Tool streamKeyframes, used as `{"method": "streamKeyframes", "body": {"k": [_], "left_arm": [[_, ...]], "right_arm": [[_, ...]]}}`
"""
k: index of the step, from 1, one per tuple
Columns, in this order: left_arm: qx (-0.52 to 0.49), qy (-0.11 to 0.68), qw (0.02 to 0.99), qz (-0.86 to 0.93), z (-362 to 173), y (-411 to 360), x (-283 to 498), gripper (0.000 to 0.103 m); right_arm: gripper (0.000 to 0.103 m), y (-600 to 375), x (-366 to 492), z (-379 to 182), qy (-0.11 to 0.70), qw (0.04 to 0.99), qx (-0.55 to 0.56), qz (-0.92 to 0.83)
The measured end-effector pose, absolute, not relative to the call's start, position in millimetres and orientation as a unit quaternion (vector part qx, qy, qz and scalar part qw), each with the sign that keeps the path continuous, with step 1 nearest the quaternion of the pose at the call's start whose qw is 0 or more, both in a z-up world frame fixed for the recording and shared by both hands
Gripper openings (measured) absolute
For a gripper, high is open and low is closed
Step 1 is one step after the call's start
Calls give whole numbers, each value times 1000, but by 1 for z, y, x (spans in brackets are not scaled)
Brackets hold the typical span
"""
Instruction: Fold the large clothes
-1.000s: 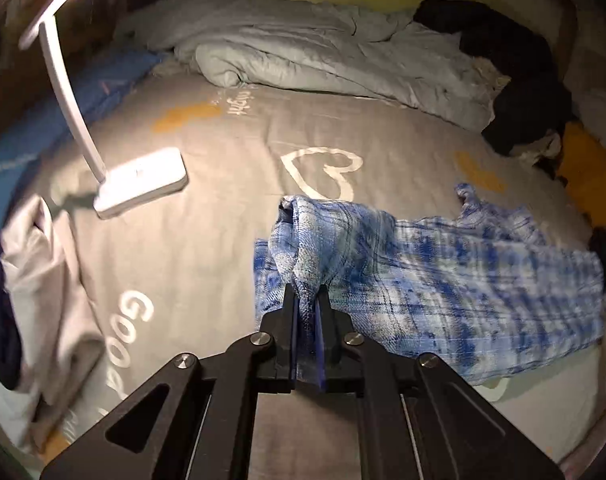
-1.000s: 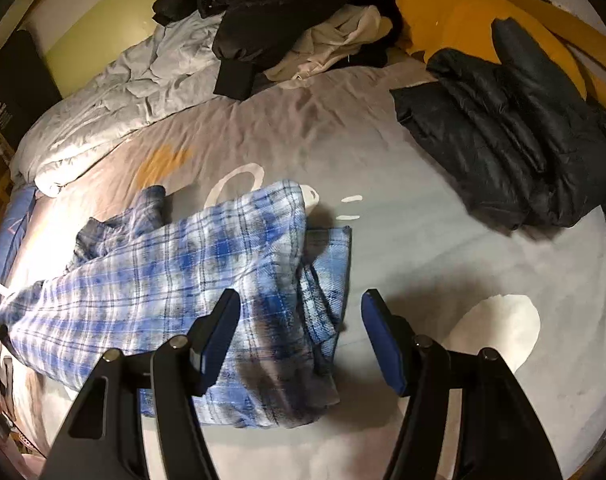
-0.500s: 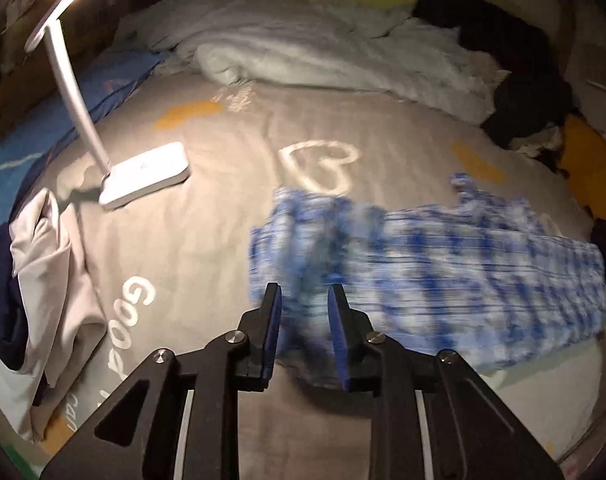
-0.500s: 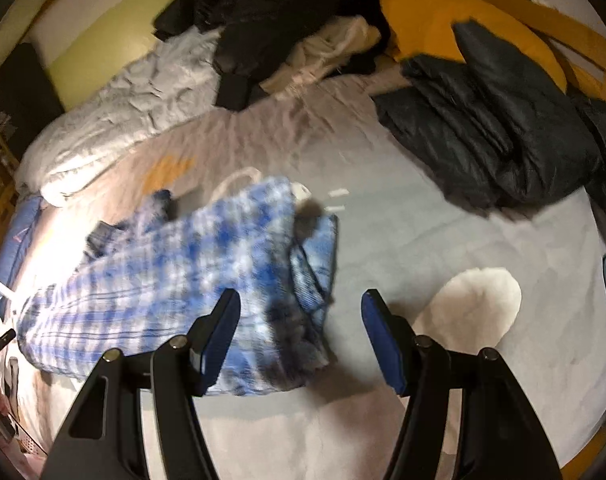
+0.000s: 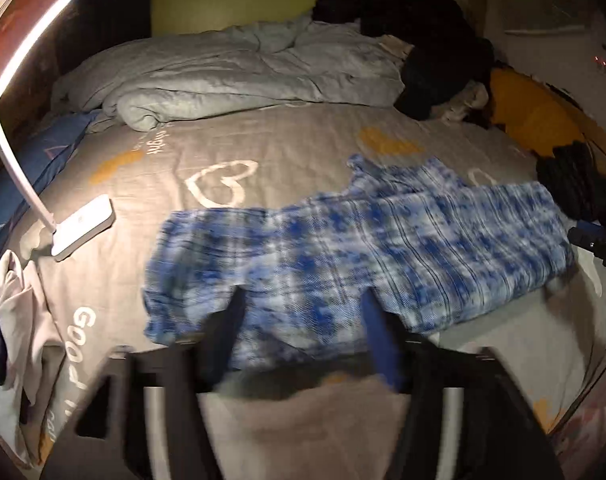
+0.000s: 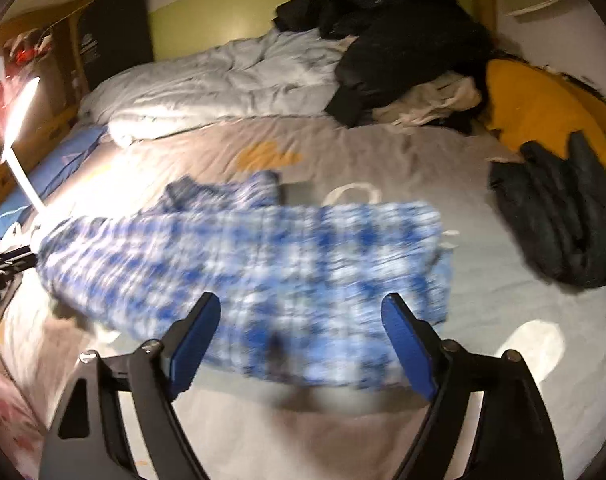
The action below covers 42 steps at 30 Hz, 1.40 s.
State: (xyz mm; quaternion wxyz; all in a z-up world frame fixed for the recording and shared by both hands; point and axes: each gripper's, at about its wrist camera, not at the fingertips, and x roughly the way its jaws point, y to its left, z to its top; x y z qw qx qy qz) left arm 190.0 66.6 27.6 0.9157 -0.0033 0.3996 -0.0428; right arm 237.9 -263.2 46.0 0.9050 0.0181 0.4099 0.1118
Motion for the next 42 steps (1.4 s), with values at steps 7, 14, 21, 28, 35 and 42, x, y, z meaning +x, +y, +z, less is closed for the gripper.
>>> {"method": "streamKeyframes", "body": {"k": [7,14,21,28,35,42], "left_arm": [[-98,446,887,-71,-11,62,177,83],[-136,434,890,-34,-24,72,176,83],[-104,409,906,-33,-22,62,180,83],[-83,385,919,-29,-14,57,178,86],[-82,377,922,-30,-10,58,177,86],[-58,351,935,-14,3,49,170,86]], "right_arm": [[84,-251,222,18,440,881,94,144],[84,-286,217,-14,449,863,218,76],[85,-319,226,-34,451,847,282,14],[85,-334,231,-34,429,857,286,-13],[26,-326,237,-21,414,889,174,-93],[10,-290,226,20,316,943,80,-72]]}}
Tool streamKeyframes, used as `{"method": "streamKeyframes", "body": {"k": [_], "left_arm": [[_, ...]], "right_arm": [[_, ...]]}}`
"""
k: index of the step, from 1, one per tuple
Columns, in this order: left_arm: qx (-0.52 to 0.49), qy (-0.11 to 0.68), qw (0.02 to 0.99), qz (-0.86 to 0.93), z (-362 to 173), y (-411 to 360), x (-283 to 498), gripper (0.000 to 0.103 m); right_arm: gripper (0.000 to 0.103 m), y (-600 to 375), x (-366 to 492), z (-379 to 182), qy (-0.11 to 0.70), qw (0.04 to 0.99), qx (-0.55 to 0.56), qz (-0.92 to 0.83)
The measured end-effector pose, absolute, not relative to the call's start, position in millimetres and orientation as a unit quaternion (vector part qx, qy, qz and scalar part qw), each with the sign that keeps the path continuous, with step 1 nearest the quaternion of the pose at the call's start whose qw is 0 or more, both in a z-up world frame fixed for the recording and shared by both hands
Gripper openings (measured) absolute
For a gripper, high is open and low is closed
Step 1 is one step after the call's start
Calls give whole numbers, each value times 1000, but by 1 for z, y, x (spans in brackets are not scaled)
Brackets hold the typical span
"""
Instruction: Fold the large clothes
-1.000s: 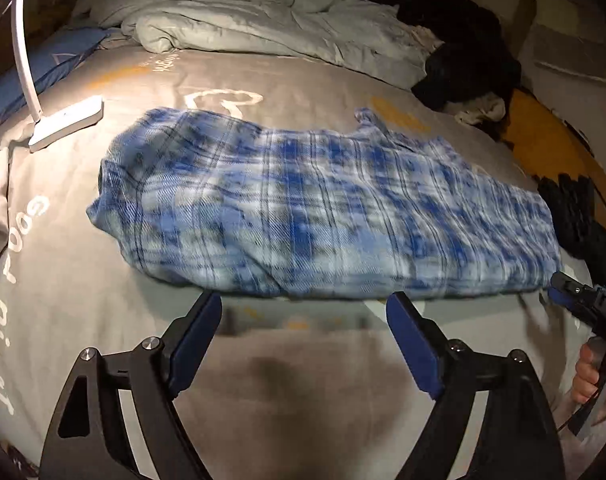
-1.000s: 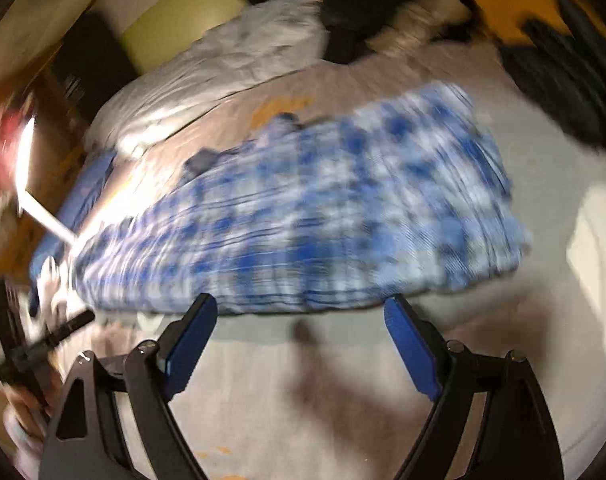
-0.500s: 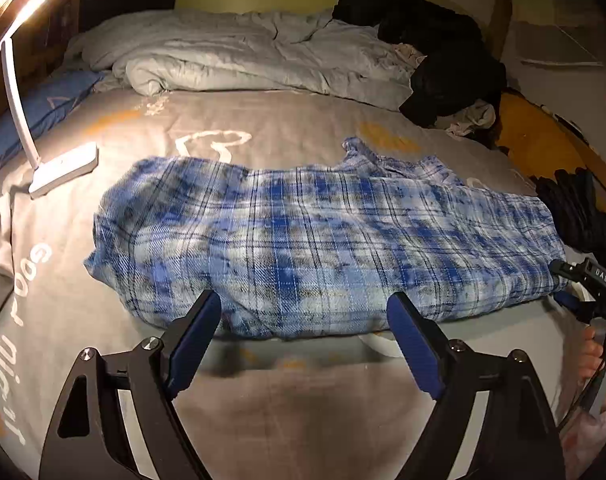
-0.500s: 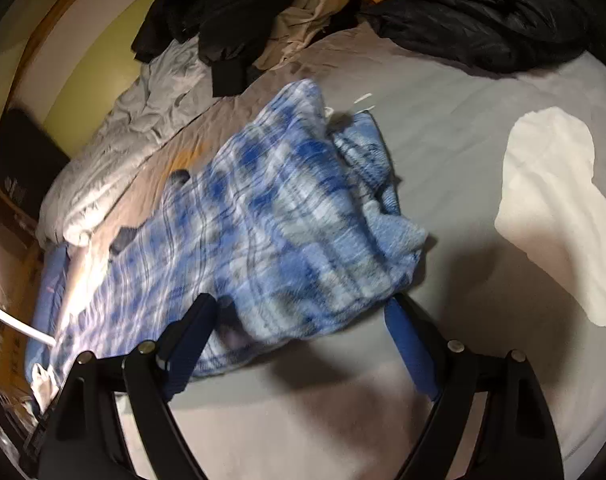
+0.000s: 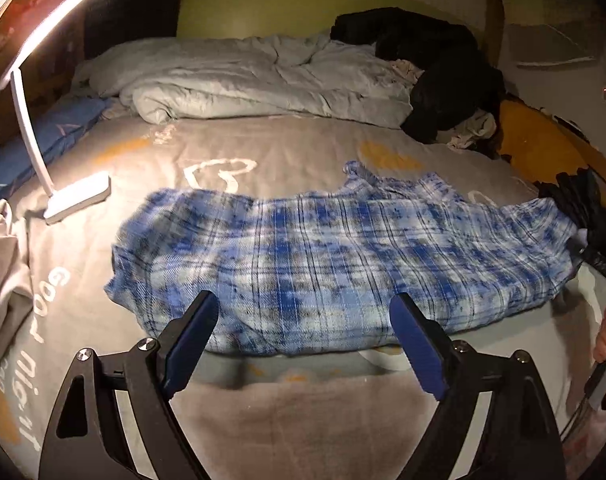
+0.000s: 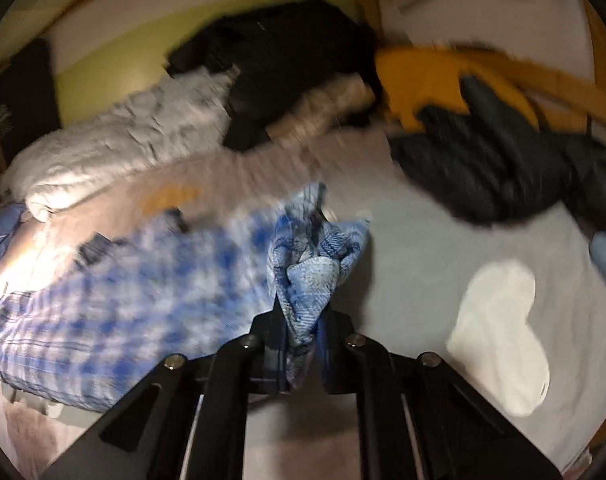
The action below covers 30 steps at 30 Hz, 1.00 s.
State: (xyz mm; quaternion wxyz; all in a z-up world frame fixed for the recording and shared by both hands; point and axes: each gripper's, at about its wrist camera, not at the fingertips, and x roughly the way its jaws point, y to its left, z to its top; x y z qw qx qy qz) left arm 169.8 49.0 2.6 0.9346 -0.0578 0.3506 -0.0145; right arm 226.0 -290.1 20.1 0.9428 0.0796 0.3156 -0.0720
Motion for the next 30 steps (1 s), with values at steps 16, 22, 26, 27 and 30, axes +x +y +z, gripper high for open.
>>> {"method": "streamKeyframes", "body": {"k": [16,22,26,27,30], "left_arm": [[-69,331,941,-30,21,42,167,86],[-74,337,938,-31,18,43,169,86],[-67,339,938,-29,16,41,171,86],[-65,339,938,-29,15,41,171,86],[-65,342,937,-29,14,41,171,86]], "right_arm": [[10,-193,216,45,285,940,101,157],[10,-156,214,36,288,929,89,215],[10,-139,224,13,321,917,88,220],[10,-136,229,3,338,910,87,222],[10,-131,235,-23,376,895,75,229]]}}
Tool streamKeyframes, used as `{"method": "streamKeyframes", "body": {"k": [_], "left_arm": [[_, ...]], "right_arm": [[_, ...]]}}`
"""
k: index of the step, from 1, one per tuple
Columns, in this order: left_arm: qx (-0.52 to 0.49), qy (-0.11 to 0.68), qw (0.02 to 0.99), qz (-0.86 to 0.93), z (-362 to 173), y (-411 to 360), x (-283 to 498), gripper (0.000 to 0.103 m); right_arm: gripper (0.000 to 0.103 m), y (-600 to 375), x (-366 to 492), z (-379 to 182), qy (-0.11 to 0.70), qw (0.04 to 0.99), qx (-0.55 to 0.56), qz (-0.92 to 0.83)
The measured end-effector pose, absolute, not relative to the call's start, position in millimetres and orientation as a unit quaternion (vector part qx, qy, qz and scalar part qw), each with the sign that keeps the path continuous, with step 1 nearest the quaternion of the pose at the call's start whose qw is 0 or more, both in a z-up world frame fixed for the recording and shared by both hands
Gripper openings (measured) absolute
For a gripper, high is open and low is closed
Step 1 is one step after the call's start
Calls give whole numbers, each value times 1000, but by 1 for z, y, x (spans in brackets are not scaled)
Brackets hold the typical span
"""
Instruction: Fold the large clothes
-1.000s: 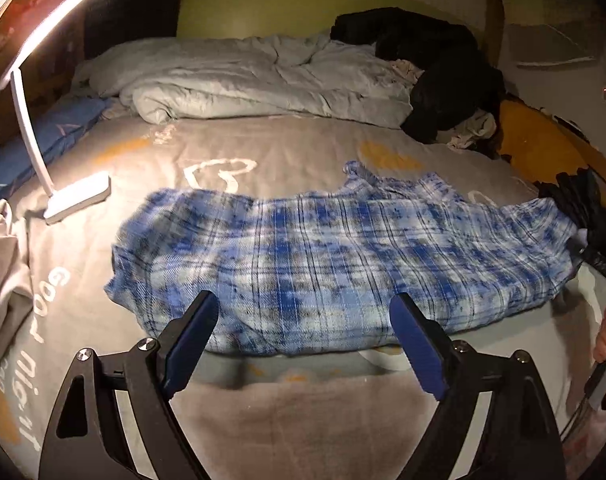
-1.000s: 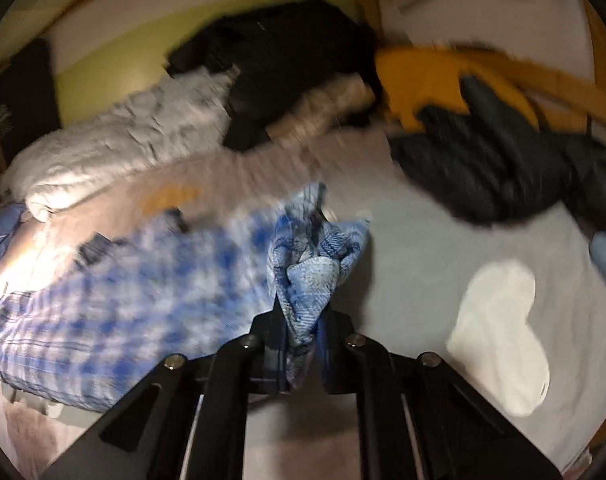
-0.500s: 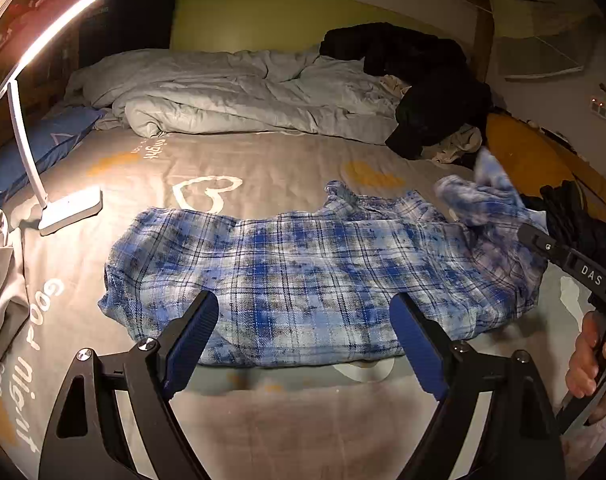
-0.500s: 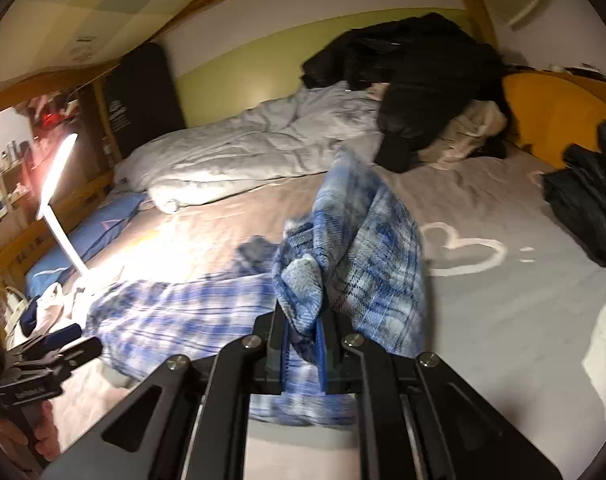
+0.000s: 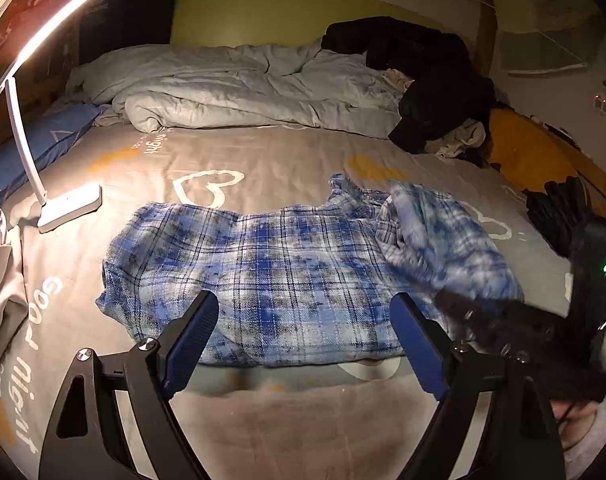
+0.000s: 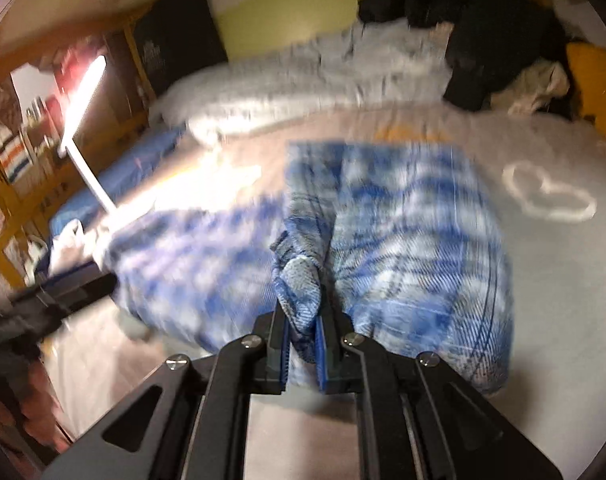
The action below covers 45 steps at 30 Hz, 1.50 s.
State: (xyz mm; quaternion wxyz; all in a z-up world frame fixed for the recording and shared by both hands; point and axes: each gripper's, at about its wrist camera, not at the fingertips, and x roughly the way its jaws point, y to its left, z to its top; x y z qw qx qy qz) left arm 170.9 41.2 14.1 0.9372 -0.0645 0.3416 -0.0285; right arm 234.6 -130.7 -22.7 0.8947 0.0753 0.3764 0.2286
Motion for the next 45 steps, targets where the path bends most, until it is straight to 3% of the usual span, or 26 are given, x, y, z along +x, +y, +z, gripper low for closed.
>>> {"method": "streamKeyframes", "body": {"k": [8,10,12,16,19,25,32,36,38,45], "left_arm": [[-62,349,935,-26,10,42,174,86],[-61,350,935,-25,9,43,174,86],[-63,350,934,-27,9,44,174,86],[-66,349,934,-28,9,46,173,86],[-66,349,934,-27,10,47,173,86],[-64,350,934,-27,9,45,172,86],[-60,350,934,-25,9,44,173,86],[-53,350,935,-21,9,44,173,86],[-53,355,933,-22,8,44,174,86],[-53,356,933,-18,7,45,174,86]], "right_arm": [[14,-137,227,-26,379,889,76,246],[25,-140,226,-23,379,886,83,254],[45,-141,218,-17,374,881,87,278],[46,-140,197,1,337,898,55,277],[57,-155,192,13,309,914,72,251],[62,-191,198,29,269,952,60,133],[63,-194,216,2,334,927,83,148],[75,-177,219,-12,355,925,23,134],[75,-168,221,-22,379,918,-13,115],[76,-180,224,-23,386,914,27,122]]}}
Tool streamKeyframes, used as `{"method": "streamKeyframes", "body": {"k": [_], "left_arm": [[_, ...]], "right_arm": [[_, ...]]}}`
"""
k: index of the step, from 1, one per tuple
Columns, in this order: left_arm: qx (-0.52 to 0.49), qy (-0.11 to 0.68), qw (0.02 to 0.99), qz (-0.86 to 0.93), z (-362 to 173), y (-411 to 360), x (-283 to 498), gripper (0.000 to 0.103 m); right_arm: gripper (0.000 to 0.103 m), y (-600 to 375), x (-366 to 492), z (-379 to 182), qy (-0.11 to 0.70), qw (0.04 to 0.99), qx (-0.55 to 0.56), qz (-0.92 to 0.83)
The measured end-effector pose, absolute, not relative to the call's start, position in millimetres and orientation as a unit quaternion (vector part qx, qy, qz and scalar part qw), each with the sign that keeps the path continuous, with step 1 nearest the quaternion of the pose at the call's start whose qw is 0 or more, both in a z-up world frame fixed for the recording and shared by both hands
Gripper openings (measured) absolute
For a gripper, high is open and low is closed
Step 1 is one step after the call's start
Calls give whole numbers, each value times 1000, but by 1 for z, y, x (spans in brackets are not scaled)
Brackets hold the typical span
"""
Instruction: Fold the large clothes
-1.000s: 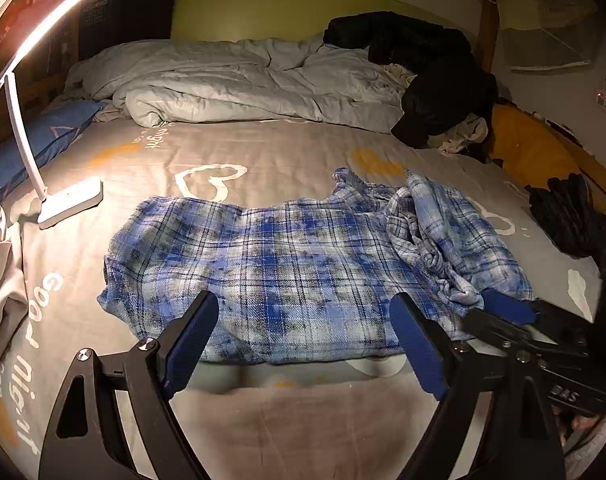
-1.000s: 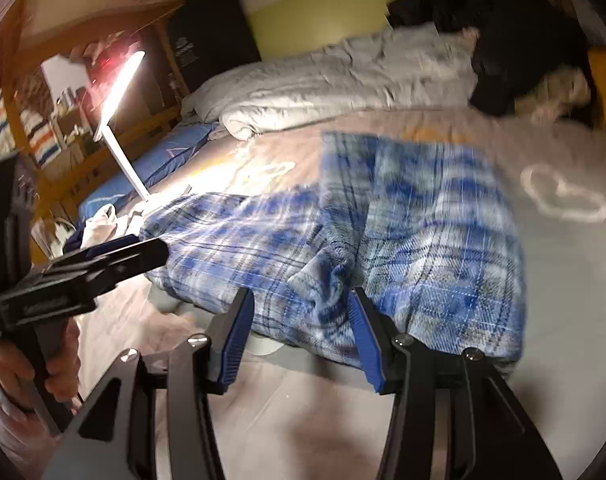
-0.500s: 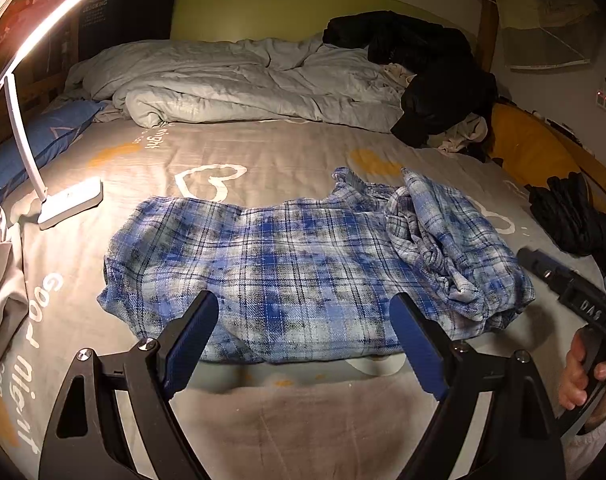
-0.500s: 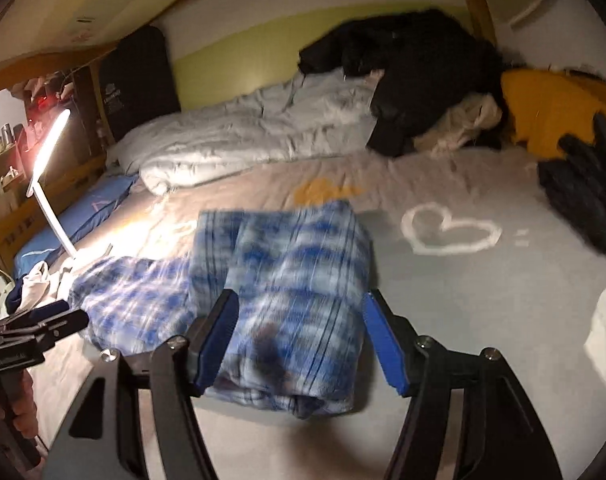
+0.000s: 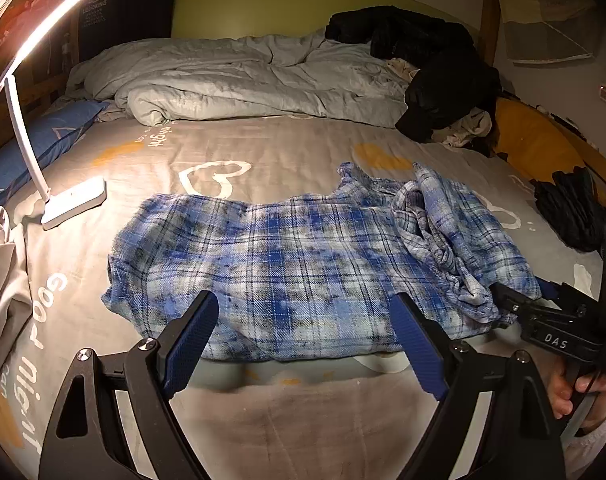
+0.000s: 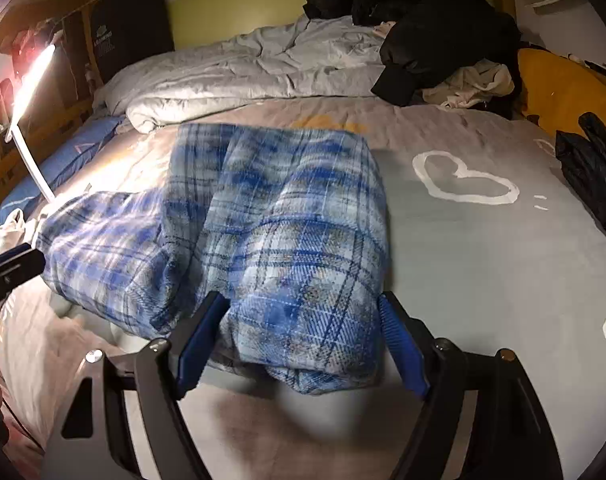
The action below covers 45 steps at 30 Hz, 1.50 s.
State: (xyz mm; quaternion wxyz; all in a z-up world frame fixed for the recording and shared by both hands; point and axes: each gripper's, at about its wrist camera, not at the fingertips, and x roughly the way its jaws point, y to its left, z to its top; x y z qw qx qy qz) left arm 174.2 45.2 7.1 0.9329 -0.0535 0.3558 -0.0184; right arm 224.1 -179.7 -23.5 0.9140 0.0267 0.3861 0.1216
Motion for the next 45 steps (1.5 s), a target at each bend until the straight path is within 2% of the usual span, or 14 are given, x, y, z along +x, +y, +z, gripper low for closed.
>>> {"method": "streamKeyframes", "body": {"k": [4,6,10,13,20,24,31,34,38,43,44,45], "left_arm": [[-55,346,937,-6,13,56,173,87],[-49,332,942,14,20,65,172,92],[-60,320,944,48,29,90,176,93],[-80,320,941,72,27,110,180,94],[-93,315,938,112,17,134,190,103],[-122,310,936,112,11,145,192,103],[-181,352,911,118,-13,168,202,103],[-203,385,892,124,-34,181,214,102],[-309,410,854,80,-67,200,219,97],[-282,416,860,89,-68,189,220,96],[-273,417,862,90,-68,185,221,93],[-263,418,865,89,-68,180,222,86]], "right_arm": [[80,-179,219,-14,365,923,20,119],[86,-181,213,-5,343,932,15,113],[91,-186,208,10,318,941,21,113],[99,-189,208,14,315,942,26,111],[101,-195,211,11,318,942,31,101],[102,-195,212,11,321,941,35,104],[102,-193,212,9,326,939,29,109],[102,-193,211,10,325,939,30,108],[102,-193,211,11,324,939,31,110],[102,-194,211,11,326,939,32,109],[102,-195,211,11,326,938,32,108],[102,-195,212,11,327,938,32,107]]}}
